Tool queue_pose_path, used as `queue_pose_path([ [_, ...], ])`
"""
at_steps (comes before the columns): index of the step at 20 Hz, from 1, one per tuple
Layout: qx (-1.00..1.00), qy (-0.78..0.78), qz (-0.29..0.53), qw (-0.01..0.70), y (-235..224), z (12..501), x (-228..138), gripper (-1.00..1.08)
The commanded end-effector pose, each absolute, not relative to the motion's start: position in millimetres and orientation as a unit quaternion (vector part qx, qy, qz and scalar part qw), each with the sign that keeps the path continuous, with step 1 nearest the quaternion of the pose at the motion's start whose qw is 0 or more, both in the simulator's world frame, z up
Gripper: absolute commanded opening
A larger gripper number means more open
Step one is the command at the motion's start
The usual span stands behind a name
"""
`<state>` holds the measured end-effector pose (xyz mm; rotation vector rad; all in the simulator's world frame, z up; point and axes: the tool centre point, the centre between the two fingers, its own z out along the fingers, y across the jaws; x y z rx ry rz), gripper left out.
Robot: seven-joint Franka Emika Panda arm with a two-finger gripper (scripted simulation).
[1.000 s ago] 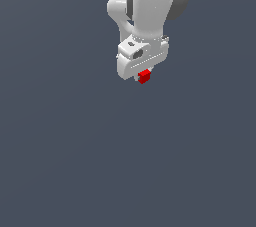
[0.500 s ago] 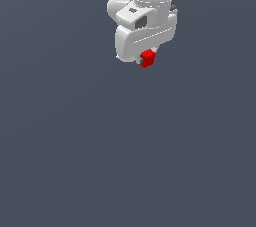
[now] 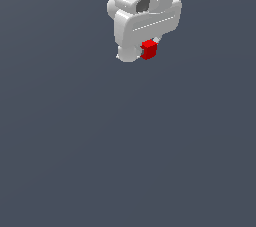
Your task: Pick up the red cube and move it to a goal position.
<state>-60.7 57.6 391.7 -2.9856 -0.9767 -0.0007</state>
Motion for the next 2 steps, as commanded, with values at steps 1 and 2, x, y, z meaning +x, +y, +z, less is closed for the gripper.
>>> queue_pose_path([
  [1, -0.950, -0.311, 0.000, 0.000, 57.7, 393.1, -60.0, -1.00],
  [2, -0.950, -0.311, 0.000, 0.000, 57.7, 392.8, -59.9, -1.00],
])
